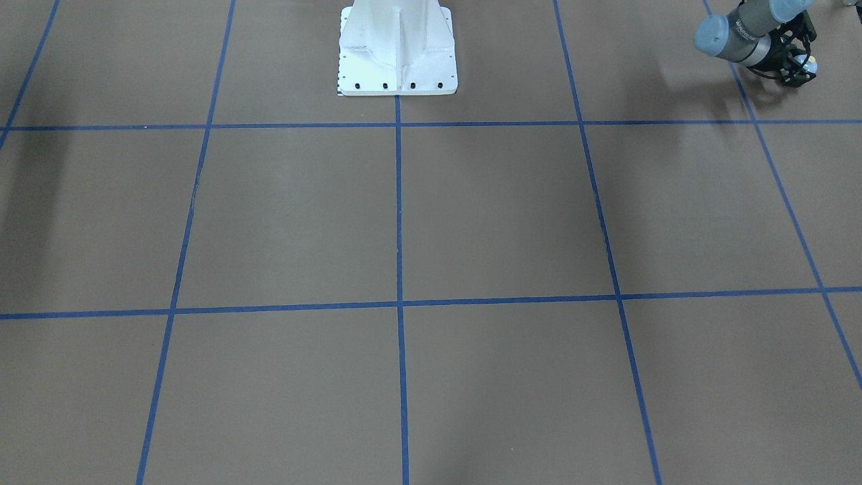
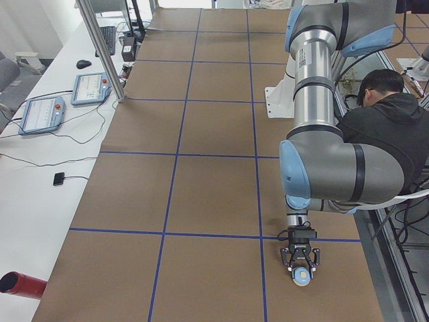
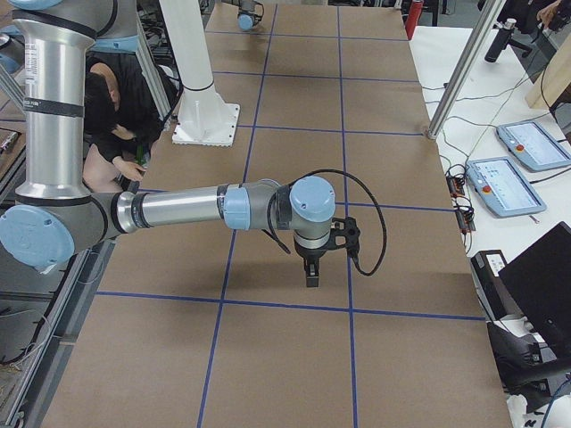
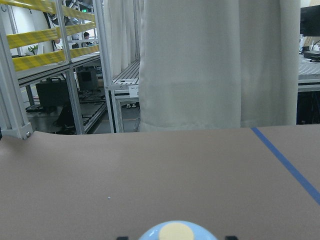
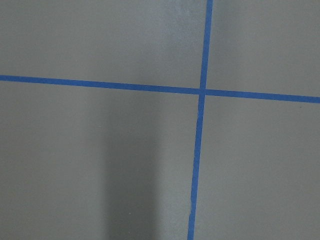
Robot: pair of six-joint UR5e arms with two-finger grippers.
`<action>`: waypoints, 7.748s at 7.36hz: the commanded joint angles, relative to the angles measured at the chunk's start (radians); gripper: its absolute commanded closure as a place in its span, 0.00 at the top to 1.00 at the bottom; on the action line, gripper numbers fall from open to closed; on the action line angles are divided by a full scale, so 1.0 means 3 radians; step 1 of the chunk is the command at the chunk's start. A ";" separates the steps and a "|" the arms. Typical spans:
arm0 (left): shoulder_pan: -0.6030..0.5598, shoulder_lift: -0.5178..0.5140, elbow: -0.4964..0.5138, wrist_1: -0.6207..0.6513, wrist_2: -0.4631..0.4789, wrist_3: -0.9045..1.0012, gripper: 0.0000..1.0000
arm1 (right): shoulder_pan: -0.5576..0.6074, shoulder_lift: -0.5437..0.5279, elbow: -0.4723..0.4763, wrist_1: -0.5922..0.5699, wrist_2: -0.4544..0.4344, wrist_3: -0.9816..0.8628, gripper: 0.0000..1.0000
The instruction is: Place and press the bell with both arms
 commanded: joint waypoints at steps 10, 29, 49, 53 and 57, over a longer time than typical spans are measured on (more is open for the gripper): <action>-0.1275 -0.0234 -0.2127 0.0855 -0.0071 0.2879 0.00 | -0.0012 0.0055 0.0036 -0.0010 0.0019 0.0000 1.00; -0.1986 -0.4884 0.1995 -0.2648 0.2270 0.7051 0.00 | -0.0022 0.0080 0.0000 -0.0020 0.0025 0.0000 1.00; -0.2979 -0.5076 0.1616 -0.1483 0.0564 0.7612 1.00 | -0.0027 0.0064 -0.0076 0.0015 0.0024 0.0005 1.00; -0.3721 -0.4515 0.1585 -0.1116 -0.0564 0.8705 1.00 | -0.0598 0.0911 -0.0133 0.0010 0.0004 0.1059 1.00; -0.4733 -0.3401 0.1222 -0.0979 -0.1352 1.0365 1.00 | -0.1554 0.1797 -0.0077 0.0020 -0.0280 0.2804 0.99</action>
